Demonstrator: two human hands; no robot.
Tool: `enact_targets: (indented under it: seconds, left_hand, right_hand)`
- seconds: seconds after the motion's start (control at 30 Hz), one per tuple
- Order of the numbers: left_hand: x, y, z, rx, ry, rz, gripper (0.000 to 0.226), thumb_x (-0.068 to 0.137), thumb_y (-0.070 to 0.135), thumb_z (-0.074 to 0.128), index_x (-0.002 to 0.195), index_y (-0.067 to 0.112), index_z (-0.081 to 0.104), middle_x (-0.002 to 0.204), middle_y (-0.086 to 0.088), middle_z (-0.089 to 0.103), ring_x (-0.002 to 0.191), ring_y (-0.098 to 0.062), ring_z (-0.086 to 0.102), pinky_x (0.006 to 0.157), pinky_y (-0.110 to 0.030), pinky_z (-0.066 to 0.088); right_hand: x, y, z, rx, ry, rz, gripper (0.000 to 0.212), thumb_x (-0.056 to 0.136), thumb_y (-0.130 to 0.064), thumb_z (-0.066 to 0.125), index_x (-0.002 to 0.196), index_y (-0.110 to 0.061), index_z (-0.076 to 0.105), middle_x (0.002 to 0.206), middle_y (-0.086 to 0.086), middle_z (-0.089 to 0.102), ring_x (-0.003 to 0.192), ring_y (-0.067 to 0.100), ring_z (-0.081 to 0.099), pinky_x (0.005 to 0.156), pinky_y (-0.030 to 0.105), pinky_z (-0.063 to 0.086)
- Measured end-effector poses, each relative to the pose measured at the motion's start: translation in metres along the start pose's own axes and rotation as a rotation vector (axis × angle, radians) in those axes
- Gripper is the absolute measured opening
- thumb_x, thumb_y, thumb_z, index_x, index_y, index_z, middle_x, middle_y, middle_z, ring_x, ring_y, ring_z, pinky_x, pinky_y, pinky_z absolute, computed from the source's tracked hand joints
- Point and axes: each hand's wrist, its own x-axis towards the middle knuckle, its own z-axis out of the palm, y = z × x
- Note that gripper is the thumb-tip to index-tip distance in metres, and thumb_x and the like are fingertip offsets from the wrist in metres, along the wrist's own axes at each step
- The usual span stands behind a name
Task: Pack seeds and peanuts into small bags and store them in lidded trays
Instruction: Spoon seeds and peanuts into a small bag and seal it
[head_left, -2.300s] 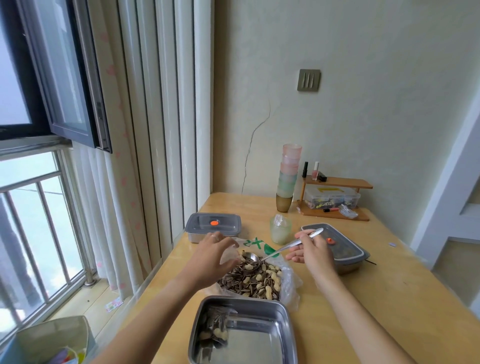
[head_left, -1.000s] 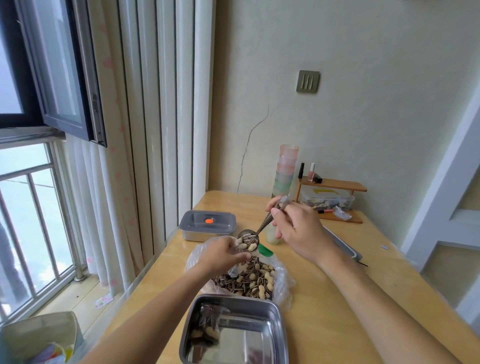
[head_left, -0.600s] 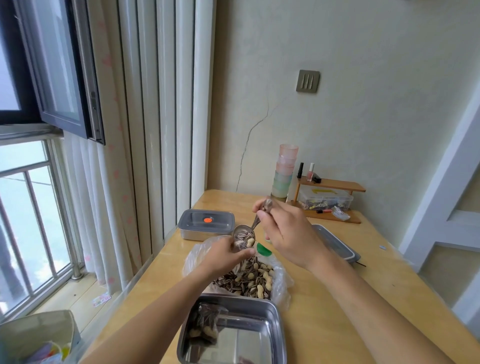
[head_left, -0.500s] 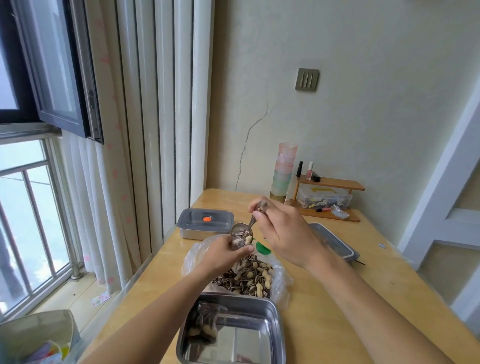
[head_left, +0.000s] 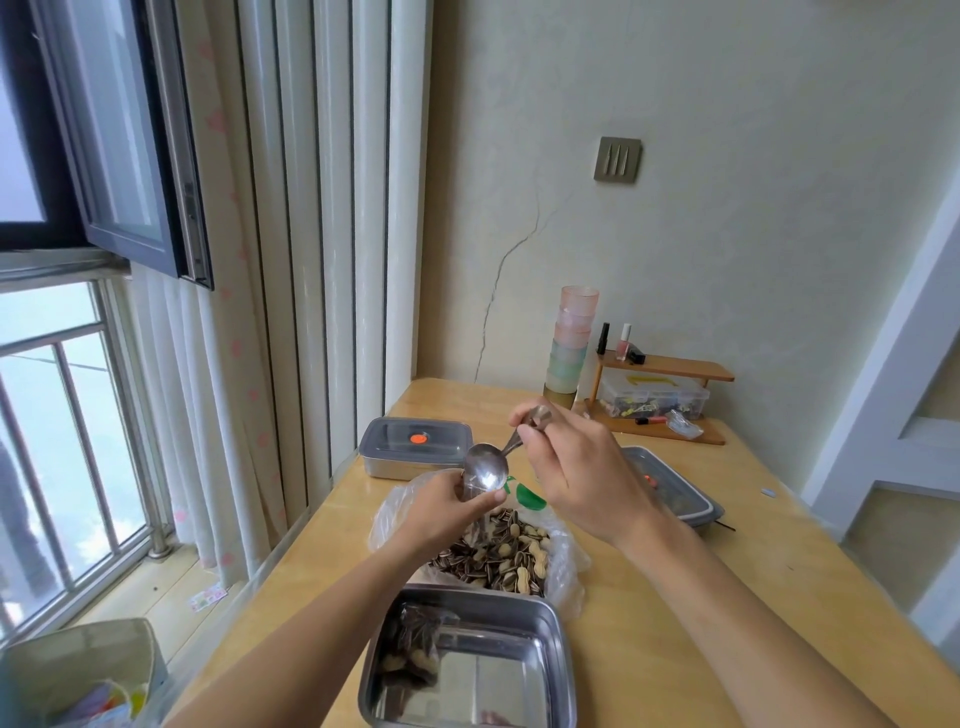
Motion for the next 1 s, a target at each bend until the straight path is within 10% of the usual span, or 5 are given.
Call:
enact_targets:
  seconds: [0.27,0.43,0.63,1.0]
  left_hand:
    - [-0.008,0.003,-0.009,0.152,-0.013,0.058,0.052,0.085,0.052,0.077,0.121,0.019,0.061,0.082,0.011,0.071,0.065,0.014,0.061,0.059,-0.010,0.043]
    - [-0.010,0.000,-0.017,0.079,0.068,0.016,0.078,0.094,0.052,0.065,0.151,0.009,0.035,0.080,0.002,0.076,0.084,-0.004,0.070,0.079,-0.023,0.053]
    - [-0.014,0.001,-0.027,0.088,0.086,0.010,0.066,0.104,0.046,0.051,0.153,0.006,0.030,0.075,0.003,0.070,0.076,-0.003,0.065,0.073,-0.027,0.045]
    - [-0.020,-0.001,-0.023,0.092,-0.045,0.036,0.073,0.099,0.042,0.064,0.154,0.008,0.030,0.087,0.007,0.069,0.083,0.000,0.065,0.077,-0.018,0.050]
  right_hand:
    - [-0.003,0.006,-0.002,-0.023,0.138,0.095,0.023,0.108,-0.022,0.043,0.105,-0.008,0.062,0.092,0.002,0.066,0.072,0.013,0.060,0.069,0.032,0.053]
    - [-0.006,0.019,-0.006,0.038,0.305,0.380,0.020,0.108,-0.020,0.050,0.092,-0.010,0.059,0.063,-0.002,0.066,0.054,0.006,0.068,0.054,0.015,0.051]
    - [-0.021,0.045,0.012,0.358,0.286,0.917,0.034,0.109,-0.033,0.048,0.093,-0.006,0.062,0.064,0.008,0.074,0.055,0.025,0.075,0.060,0.042,0.063]
    - [-0.039,0.043,0.028,0.427,0.291,1.220,0.054,0.110,-0.035,0.048,0.082,0.006,0.070,0.062,0.010,0.074,0.054,0.022,0.075,0.043,0.019,0.053]
